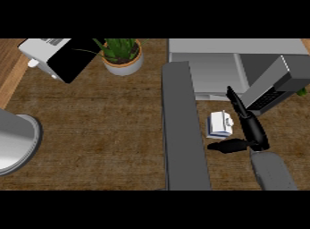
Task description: Pick up the milk, place it into the microwave and close the microwave
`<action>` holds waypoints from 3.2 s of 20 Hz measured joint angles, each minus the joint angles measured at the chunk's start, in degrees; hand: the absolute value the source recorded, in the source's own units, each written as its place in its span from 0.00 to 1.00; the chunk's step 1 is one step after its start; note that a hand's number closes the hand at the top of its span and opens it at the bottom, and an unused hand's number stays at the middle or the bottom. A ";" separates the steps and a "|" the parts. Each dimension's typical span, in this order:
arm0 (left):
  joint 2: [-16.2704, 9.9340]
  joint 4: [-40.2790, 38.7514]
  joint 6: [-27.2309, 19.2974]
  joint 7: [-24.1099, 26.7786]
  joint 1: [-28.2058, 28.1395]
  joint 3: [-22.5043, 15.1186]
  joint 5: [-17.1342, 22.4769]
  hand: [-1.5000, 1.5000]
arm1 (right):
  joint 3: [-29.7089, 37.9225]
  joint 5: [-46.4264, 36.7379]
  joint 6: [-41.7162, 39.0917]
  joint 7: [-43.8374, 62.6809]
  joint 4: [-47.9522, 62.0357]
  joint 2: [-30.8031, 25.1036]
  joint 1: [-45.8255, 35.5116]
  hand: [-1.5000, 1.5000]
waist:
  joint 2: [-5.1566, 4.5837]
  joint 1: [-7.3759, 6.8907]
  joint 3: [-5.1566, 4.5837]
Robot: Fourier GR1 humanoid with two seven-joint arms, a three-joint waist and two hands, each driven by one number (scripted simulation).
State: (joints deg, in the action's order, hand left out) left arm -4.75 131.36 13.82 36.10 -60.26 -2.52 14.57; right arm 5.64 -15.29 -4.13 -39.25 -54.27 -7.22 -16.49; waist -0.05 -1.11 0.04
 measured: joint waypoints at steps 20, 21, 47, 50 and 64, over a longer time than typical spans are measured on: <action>2.26 -1.76 5.20 2.82 -2.52 1.96 -0.11 0.00 | 2.44 -7.68 14.74 -17.40 30.78 -2.31 -10.33 1.00 | 0.07 -0.75 -0.14; 2.25 -1.46 5.22 2.39 -2.41 2.04 0.01 0.00 | 2.63 -7.90 15.16 -17.86 32.07 -2.47 -10.95 1.00 | 0.06 -0.81 -0.13; 1.73 -4.19 10.20 2.23 -2.15 7.82 5.02 0.00 | 5.62 -6.03 12.46 -23.65 36.46 -2.05 -16.39 1.00 | 0.05 -0.10 -0.06; 2.37 -4.39 10.27 2.02 -2.36 8.29 4.65 0.00 | 4.65 -6.00 12.29 -22.22 32.75 -1.19 -16.70 1.00 | 0.19 0.36 -0.05; 2.30 -7.71 11.98 -1.53 2.15 12.86 6.74 0.00 | 3.33 -6.60 14.10 -4.02 25.94 -0.60 -26.88 1.00 | -0.06 0.04 -0.03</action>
State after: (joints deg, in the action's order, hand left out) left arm -2.45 123.65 25.80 34.56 -58.11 10.34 21.32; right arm 8.96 -21.89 9.96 -43.27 -28.33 -7.82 -43.37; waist -0.12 -1.08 0.01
